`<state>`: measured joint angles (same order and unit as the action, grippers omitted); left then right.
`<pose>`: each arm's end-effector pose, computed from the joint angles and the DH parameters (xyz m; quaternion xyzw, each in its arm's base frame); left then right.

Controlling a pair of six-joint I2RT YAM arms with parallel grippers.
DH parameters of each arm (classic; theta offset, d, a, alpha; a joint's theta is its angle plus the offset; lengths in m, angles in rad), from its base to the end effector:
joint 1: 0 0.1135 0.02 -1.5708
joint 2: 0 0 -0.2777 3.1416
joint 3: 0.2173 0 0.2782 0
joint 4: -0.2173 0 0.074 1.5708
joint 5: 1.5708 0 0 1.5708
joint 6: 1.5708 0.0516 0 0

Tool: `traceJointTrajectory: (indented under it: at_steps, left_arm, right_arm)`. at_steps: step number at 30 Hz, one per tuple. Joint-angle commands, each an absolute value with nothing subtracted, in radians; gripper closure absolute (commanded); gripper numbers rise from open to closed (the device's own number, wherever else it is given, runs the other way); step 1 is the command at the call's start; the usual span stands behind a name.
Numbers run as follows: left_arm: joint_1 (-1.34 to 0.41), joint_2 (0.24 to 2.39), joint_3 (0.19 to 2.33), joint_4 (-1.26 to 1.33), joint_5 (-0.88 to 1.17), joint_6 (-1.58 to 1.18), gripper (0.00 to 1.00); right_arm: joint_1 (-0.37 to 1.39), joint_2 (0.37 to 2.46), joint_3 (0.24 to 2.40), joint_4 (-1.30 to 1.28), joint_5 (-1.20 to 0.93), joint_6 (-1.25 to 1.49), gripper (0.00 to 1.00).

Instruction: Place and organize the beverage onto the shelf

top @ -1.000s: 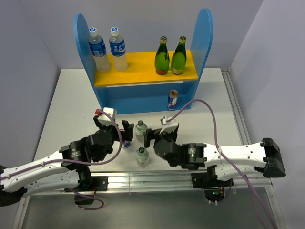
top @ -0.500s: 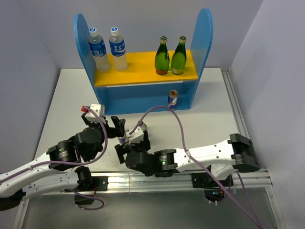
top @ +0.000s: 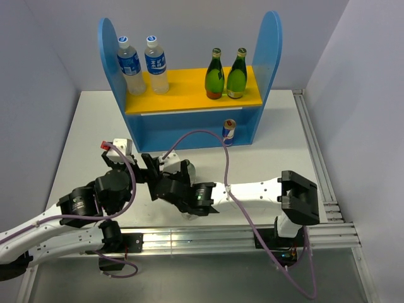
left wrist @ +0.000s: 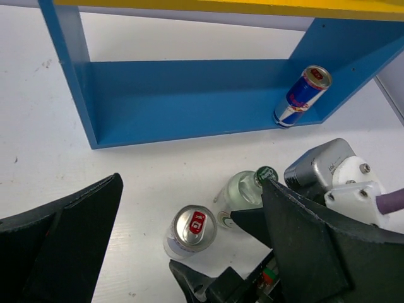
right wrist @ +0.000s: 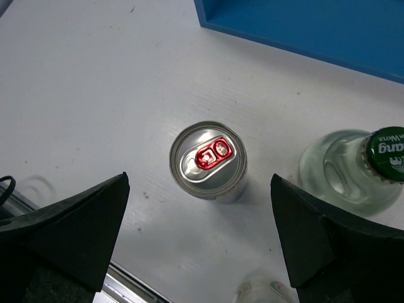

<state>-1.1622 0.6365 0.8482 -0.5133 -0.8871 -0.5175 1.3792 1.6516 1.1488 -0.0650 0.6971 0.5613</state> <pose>0.0969 -0.1231 0.3626 -0.0109 0.7705 -0.1680 0.6148 0.1097 0.3914 0.2509 -0.1771 0.8215 0.2035 0.5024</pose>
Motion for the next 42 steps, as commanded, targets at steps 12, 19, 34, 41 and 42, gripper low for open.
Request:
traceJointTrajectory:
  at_steps: [12,19,34,41,42]
  left_arm:
    - [-1.181,0.608,0.885,-0.505,-0.893,-0.540,0.01]
    - [-1.219,0.588,0.887,-0.534,-0.937,-0.561,0.01]
    - [-1.253,0.586,0.881,-0.538,-0.966,-0.571,0.01]
    - [-1.258,0.586,0.881,-0.538,-0.973,-0.572,0.01]
    - [-1.258,0.584,0.881,-0.537,-0.974,-0.571,0.01]
  right_arm:
    - [1.348,1.819,1.269,-0.071,0.641,0.591,0.00]
    - [1.339,1.882,1.281,-0.084,0.670,0.607,0.01]
    - [1.316,1.934,1.295,-0.077,0.689,0.580,1.00]
    - [1.364,1.671,1.249,-0.011,0.759,0.453,1.00]
    - [1.390,1.639,1.255,-0.015,0.781,0.440,1.00]
